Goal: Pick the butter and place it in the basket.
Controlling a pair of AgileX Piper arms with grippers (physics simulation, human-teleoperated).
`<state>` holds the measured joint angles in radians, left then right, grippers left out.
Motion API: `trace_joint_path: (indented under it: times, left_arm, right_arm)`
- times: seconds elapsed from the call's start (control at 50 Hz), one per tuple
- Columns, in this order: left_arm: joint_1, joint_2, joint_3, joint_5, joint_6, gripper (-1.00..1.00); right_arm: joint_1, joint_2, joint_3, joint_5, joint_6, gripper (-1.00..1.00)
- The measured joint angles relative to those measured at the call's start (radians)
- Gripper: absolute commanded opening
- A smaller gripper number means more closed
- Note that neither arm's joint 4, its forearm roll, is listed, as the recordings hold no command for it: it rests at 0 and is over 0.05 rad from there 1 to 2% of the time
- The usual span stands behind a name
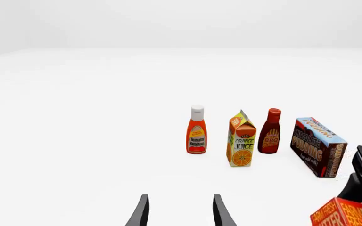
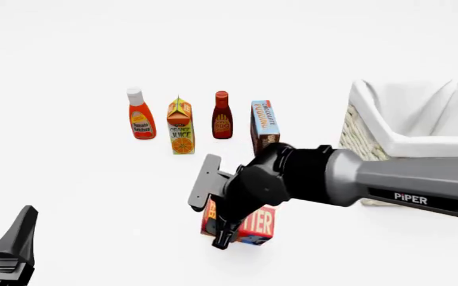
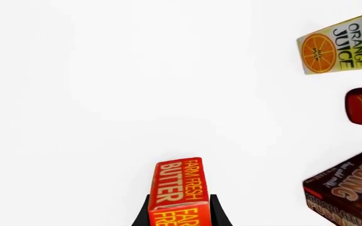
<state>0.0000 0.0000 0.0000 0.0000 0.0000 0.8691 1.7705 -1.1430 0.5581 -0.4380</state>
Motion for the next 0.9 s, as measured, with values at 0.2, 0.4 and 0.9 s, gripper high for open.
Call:
trace_joint_path:
  times: [0.2, 0.4, 0.9]
  left_arm:
    - [0.000, 0.000, 0.000, 0.000, 0.000, 1.00]
    - [0.000, 0.000, 0.000, 0.000, 0.000, 1.00]
    - [0.000, 0.000, 0.000, 0.000, 0.000, 1.00]
  right_arm:
    - [0.006, -0.034, 0.004, 0.005, -0.005, -1.00]
    - [0.017, -0.079, 0.010, 0.009, -0.008, -1.00]
    - [0.030, -0.199, -0.003, 0.001, -0.007, -1.00]
